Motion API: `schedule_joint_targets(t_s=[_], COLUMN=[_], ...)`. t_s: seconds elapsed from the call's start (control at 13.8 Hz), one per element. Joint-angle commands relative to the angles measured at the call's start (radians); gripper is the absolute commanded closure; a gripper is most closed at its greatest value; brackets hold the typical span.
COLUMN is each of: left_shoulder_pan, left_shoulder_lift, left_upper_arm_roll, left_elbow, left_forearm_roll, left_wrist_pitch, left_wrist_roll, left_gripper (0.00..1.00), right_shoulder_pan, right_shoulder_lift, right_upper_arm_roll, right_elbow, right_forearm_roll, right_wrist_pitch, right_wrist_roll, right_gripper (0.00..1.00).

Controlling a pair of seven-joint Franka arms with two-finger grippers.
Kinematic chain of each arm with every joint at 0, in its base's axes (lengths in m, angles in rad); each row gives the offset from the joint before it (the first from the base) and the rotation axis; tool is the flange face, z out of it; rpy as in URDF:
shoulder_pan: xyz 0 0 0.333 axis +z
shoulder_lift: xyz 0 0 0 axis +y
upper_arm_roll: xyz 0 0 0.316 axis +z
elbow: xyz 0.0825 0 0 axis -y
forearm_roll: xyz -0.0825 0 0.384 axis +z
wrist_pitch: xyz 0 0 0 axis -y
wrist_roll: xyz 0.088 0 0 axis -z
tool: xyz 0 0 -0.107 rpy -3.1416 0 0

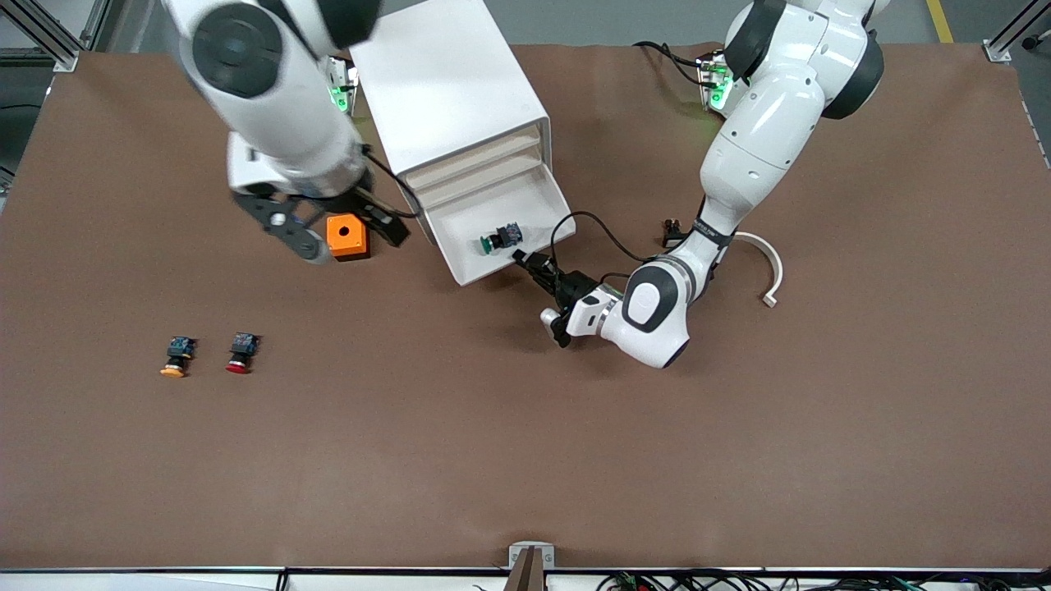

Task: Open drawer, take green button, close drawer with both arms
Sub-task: 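Reach the right gripper into the drawer while the left gripper withdraws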

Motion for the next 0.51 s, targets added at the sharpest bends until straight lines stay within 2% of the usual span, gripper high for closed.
schedule_joint_targets(t_s=[0.0, 0.43], left_shoulder_pan=[0.012, 0.058], left_shoulder_lift=[-0.004, -0.059], left_upper_arm_roll=[0.005, 0.011], left_elbow=[0.039, 0.054], left_forearm_roll=[0.018, 0.165], left_wrist_pitch=[-0.015, -0.02], left_wrist_roll=[-0.1, -0.194], left_gripper=[0.0, 0.0], right_shoulder_pan=[0.061, 0.135], right_shoulder_lift=[0.04, 0.073], right_upper_arm_roll=[-0.013, -0.01], right_elbow=[-0.07, -0.319], right_forearm_roll=[0.007, 0.012], right_wrist_pitch=[0.127, 0.453], right_wrist_roll=[0.191, 0.375], right_gripper=[0.0, 0.0])
